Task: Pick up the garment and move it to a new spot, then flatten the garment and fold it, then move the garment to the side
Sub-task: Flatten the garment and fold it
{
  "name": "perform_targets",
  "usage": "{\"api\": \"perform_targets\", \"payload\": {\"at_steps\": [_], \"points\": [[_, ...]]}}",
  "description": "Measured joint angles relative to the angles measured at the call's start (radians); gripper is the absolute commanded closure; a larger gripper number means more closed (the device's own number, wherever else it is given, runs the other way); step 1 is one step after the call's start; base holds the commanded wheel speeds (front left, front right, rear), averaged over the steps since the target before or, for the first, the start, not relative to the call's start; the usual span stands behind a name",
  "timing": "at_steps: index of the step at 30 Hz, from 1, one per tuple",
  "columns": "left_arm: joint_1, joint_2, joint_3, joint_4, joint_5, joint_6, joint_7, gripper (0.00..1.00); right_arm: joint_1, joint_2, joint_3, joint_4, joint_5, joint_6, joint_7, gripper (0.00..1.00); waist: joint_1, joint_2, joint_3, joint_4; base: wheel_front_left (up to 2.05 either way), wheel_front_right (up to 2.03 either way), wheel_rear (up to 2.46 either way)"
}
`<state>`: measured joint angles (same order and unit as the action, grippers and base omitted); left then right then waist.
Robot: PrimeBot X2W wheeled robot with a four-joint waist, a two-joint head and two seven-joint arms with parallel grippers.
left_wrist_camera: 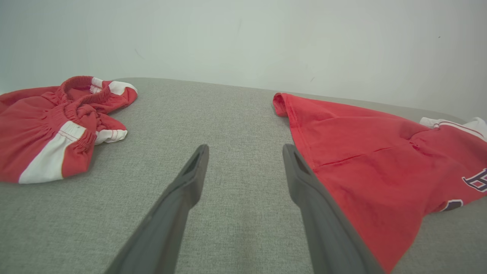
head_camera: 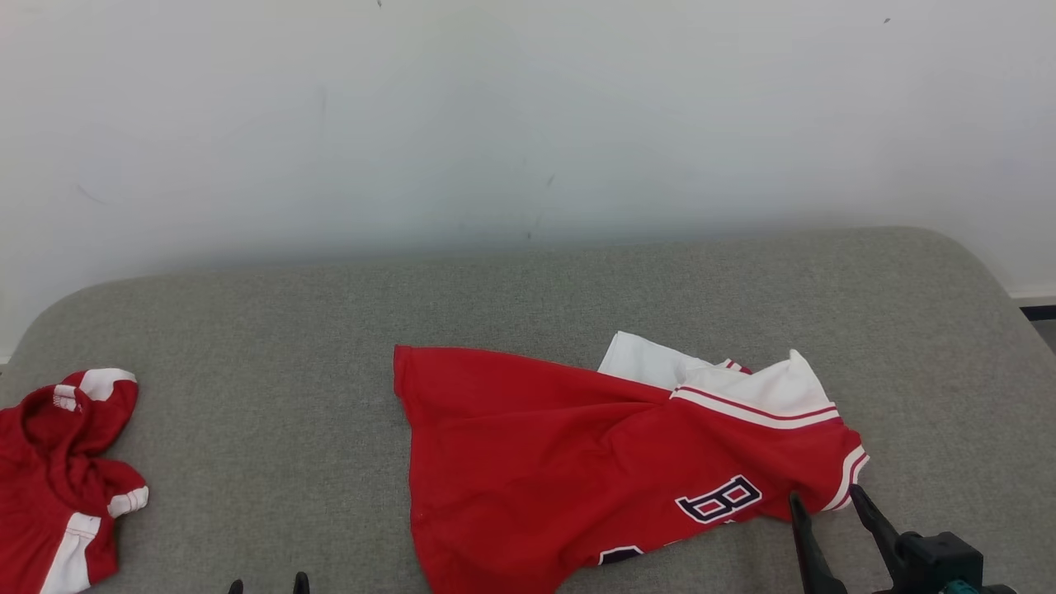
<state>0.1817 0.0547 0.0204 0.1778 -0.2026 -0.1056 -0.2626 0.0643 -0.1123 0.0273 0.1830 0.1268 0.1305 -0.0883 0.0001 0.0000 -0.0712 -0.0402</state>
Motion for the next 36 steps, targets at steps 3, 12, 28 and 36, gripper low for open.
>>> {"api": "perform_targets", "payload": {"at_steps": [3, 12, 28, 36], "points": [[-0.003, -0.001, 0.0, 0.006, 0.007, -0.001, 0.0, 0.0, -0.001, 0.001, 0.003, 0.007, 0.001, 0.0, -0.002, 0.0, 0.0, 0.0, 0.001, 0.001, 0.0, 0.0, 0.0], [-0.004, -0.003, -0.005, 0.021, 0.016, -0.005, 0.0, 0.0, -0.007, 0.003, 0.005, 0.017, 0.002, 0.0, -0.008, 0.0, 0.0, 0.0, 0.007, 0.003, 0.0, 0.0, 0.0], [-0.27, -0.004, -0.168, 0.2, -0.049, -0.01, 0.11, 0.0, -0.307, -0.131, 0.096, 0.129, 0.034, 0.0, 0.123, 0.0, 0.0, 0.0002, 0.066, 0.007, 0.0, 0.0, 0.0], [-0.419, -0.005, -0.253, 0.331, -0.1, 0.046, 0.299, 0.0, -0.498, -0.15, 0.118, 0.273, 0.086, 0.0, 0.237, 0.0, 0.0001, 0.0002, 0.109, 0.001, 0.0, 0.0, 0.0]]}}
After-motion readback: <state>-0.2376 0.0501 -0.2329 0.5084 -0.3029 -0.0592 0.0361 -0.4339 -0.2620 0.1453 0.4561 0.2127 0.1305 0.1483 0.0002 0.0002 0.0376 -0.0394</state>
